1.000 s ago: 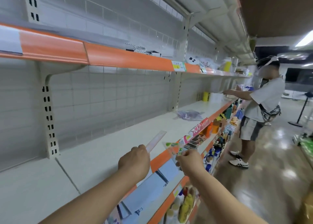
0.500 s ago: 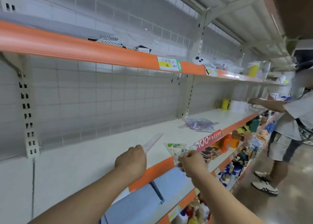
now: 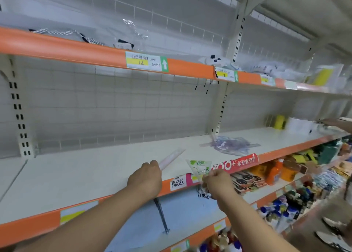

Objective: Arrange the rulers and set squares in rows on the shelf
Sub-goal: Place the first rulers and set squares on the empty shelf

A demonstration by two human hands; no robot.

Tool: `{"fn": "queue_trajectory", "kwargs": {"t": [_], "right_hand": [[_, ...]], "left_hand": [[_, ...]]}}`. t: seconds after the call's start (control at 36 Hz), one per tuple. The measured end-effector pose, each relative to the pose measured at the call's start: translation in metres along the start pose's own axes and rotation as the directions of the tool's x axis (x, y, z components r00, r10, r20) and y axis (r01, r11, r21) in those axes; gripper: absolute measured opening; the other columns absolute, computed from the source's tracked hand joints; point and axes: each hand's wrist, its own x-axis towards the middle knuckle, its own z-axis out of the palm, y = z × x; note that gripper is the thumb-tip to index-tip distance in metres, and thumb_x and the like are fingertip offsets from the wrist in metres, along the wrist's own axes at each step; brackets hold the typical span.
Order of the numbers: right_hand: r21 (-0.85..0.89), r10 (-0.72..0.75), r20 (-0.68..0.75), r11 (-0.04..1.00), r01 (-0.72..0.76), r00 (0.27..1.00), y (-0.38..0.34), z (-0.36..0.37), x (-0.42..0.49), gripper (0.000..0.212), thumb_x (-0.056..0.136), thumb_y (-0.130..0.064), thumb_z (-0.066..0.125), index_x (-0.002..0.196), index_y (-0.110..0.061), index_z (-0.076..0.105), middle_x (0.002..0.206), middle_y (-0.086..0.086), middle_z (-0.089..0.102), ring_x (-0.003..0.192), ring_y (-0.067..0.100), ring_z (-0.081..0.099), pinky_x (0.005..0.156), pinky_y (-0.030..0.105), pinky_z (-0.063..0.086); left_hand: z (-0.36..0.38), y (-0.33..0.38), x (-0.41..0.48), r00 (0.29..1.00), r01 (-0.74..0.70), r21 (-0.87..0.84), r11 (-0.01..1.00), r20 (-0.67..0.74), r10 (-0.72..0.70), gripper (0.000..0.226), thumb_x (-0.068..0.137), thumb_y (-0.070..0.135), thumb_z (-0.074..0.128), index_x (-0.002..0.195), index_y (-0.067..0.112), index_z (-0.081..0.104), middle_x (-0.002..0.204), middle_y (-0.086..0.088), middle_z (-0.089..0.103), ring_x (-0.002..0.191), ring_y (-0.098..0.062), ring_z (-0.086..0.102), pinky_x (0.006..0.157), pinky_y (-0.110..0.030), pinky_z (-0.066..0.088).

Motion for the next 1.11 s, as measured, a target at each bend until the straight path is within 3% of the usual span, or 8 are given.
{"fn": "queue_trajectory", "kwargs": {"t": [0.14,0.25,0.33,0.47,0.69,0.83,1.11], "right_hand": [[0.017,0.012,0.012,1.0,-0.012,1.0,0.007,-0.018,0.019,0.012,0.092,-0.003,0.044,0.082,-0.009,0.046,0.087,0.012,0.059,0.061,0.017,0.049,0.048,0.023,0.033],[0.039,-0.001,-0.006,0.999,0.001,1.0,0.007,-0.027,0.035,0.014,0.093,-0.001,0.045,0.081,-0.008,0.045,0.083,0.013,0.058,0.058,0.015,0.048,0.047,0.023,0.033],[0.05,-0.005,-0.031,0.999,0.007,1.0,0.005,-0.029,0.049,0.018,0.091,0.002,0.043,0.077,-0.009,0.043,0.077,0.012,0.054,0.056,0.016,0.046,0.046,0.023,0.031],[0.045,-0.013,-0.059,0.999,0.016,0.998,-0.005,-0.023,0.081,0.02,0.09,0.002,0.044,0.073,-0.01,0.045,0.082,0.016,0.061,0.061,0.02,0.049,0.05,0.026,0.033],[0.056,-0.048,-0.075,0.997,0.052,0.996,-0.025,-0.012,0.121,0.014,0.092,0.0,0.043,0.083,-0.008,0.05,0.09,0.016,0.067,0.063,0.014,0.056,0.055,0.026,0.037],[0.05,-0.049,-0.055,0.997,0.052,0.997,-0.028,0.0,0.144,0.016,0.093,-0.002,0.043,0.081,-0.01,0.049,0.09,0.015,0.068,0.065,0.015,0.057,0.058,0.025,0.039],[0.073,-0.088,0.059,0.994,0.084,0.994,-0.049,0.029,0.197,0.018,0.089,-0.001,0.044,0.077,-0.015,0.045,0.081,0.011,0.067,0.067,0.02,0.056,0.058,0.025,0.038]], "left_hand": [[0.003,0.022,0.017,1.0,0.027,0.014,1.0,0.004,-0.027,0.025,0.1,0.016,0.03,0.124,0.017,0.038,0.095,-0.003,0.041,0.087,-0.024,0.051,0.071,-0.032,0.04],[0.009,0.034,0.032,1.0,-0.001,0.008,1.0,0.018,0.001,0.028,0.1,0.015,0.03,0.126,0.023,0.038,0.095,-0.004,0.042,0.084,-0.023,0.048,0.072,-0.032,0.041],[0.015,0.035,0.049,1.0,0.01,-0.009,1.0,0.015,-0.01,0.022,0.097,0.014,0.033,0.117,0.013,0.043,0.094,-0.003,0.042,0.081,-0.023,0.049,0.068,-0.031,0.039],[0.021,0.028,0.082,1.0,0.002,0.012,1.0,-0.021,-0.002,0.025,0.097,0.015,0.032,0.12,0.017,0.043,0.092,-0.001,0.043,0.076,-0.02,0.048,0.065,-0.031,0.04],[0.019,0.009,0.126,0.999,-0.007,0.032,0.999,-0.044,0.008,0.027,0.097,0.015,0.034,0.122,0.017,0.043,0.09,0.0,0.043,0.076,-0.019,0.048,0.064,-0.03,0.039],[0.018,0.006,0.144,0.998,0.03,0.037,0.999,-0.056,-0.028,0.016,0.096,0.014,0.037,0.11,0.013,0.043,0.092,0.0,0.043,0.08,-0.019,0.049,0.065,-0.029,0.038],[0.01,-0.002,0.172,0.978,0.173,-0.016,0.985,-0.113,-0.174,0.018,0.094,0.009,0.042,0.111,0.013,0.046,0.099,-0.002,0.047,0.092,-0.02,0.049,0.069,-0.029,0.04]]}}
